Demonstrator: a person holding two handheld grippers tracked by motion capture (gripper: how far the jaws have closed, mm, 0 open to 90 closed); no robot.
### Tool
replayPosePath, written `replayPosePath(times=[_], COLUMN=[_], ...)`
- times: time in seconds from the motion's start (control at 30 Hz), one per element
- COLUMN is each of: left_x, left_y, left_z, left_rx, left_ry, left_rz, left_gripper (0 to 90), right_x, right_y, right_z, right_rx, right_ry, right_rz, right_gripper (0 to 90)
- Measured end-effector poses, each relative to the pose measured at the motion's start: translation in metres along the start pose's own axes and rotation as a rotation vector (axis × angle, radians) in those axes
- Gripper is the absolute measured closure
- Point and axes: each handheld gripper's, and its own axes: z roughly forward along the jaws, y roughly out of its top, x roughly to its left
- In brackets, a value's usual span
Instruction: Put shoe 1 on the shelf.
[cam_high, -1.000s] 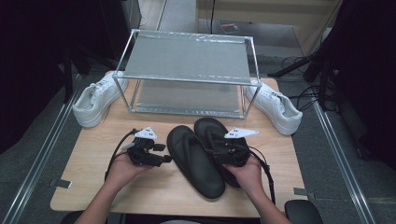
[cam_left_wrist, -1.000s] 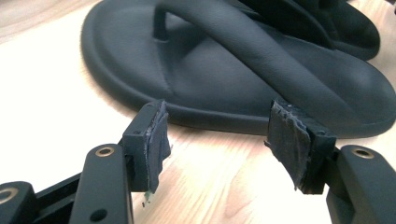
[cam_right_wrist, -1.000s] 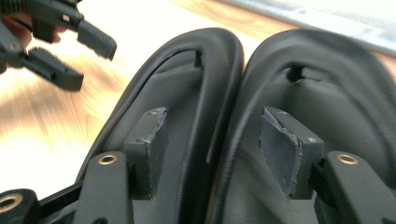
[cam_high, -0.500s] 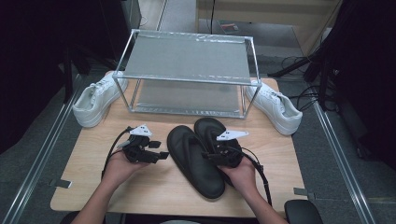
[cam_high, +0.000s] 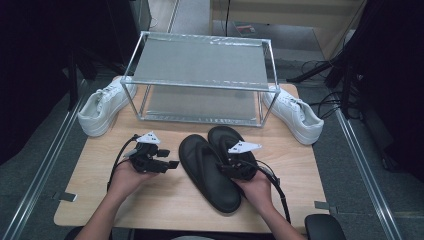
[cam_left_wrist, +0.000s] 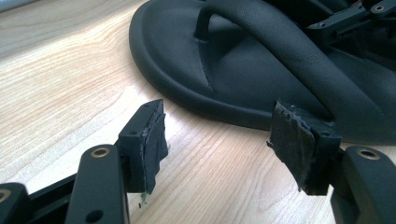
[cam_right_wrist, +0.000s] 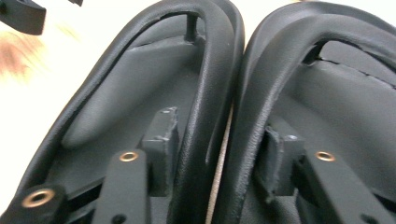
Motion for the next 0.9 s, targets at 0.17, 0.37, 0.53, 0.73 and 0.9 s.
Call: replayPosePath(times=[0.17, 0.37, 0.53, 0.73, 0.9], left_x=[0.0017, 0.0035, 0.0051, 0.0066, 0.0071], left_y=[0.0012, 0.0014, 0.0015, 0.0016, 0.0014], left_z=[0.0005, -0.0007, -0.0003, -0.0008, -0.0011], left_rx=[-0.008, -0.030, -0.046, -0.051, -0.054], left_ry=[0.002, 0.018, 0.028, 0.024, 0.023], left_rz=[0.014, 0.000, -0.005, -0.015, -0.022], left_gripper=[36.3, 36.4, 36.3, 36.3, 36.3], right_x=[0.0026, 0.0036, 0.0035, 0.0019, -0.0021], right_y=[-0.0011, -0.0008, -0.0001, 0.0008, 0.0008], right_z=[-0.0003, -0.0015, -0.0020, -0.0034, -0.0067], right_rx=[-0.009, -0.002, 0.004, 0.012, 0.021], right_ry=[-0.021, -0.022, -0.019, -0.019, -0.020], right_rz=[0.014, 0.025, 0.039, 0.062, 0.085], right_gripper=[59.4, 67.5, 69.3, 70.9, 74.3])
